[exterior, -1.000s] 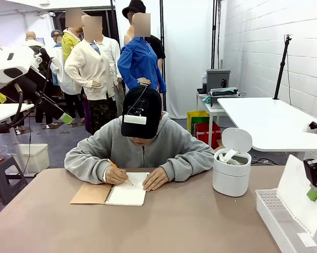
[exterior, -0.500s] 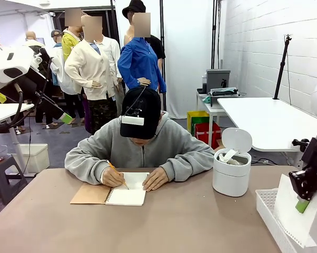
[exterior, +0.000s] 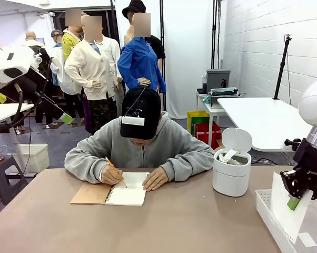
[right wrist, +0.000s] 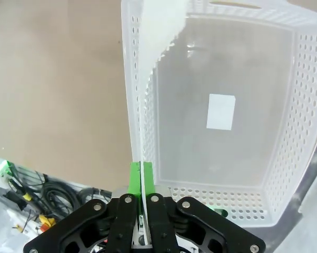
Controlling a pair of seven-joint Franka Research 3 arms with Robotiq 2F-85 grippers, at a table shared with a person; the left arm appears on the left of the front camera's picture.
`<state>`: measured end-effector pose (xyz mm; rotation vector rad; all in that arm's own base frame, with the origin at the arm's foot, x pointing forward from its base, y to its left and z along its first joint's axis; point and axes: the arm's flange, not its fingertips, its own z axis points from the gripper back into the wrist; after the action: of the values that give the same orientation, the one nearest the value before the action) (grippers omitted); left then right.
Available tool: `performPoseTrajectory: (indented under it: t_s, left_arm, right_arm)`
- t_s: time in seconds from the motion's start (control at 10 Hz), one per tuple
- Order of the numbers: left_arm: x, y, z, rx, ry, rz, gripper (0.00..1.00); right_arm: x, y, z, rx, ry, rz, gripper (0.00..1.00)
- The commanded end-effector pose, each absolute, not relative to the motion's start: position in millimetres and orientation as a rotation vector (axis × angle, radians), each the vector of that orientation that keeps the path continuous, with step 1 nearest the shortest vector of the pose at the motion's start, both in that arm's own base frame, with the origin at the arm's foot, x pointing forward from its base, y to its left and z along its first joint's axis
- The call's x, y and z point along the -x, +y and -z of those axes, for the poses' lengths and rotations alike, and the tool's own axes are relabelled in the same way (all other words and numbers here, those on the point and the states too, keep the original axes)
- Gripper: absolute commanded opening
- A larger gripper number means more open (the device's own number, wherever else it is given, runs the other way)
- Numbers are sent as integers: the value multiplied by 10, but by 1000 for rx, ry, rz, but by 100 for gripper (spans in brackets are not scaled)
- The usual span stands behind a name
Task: Sort the paper based on its condition.
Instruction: If a person hands you a paper, place it in the Organizing basket , and if it's crumpled, put it in the Trash can.
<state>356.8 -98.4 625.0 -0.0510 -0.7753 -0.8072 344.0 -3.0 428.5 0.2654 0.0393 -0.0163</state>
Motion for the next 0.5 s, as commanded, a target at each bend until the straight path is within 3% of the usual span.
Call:
performPoseTrajectory:
  t_s: [0.0, 0.4]
  left_arm:
    - [-3572, -973, -6250, 52, -776, 805, 100]
    - [-3572, -973, -6250, 52, -776, 805, 100]
  right_arm:
    - [-2995, 78, -3831, -248, 40, 43, 0]
    - [-2703, 50, -3648, -242, 110, 62, 0]
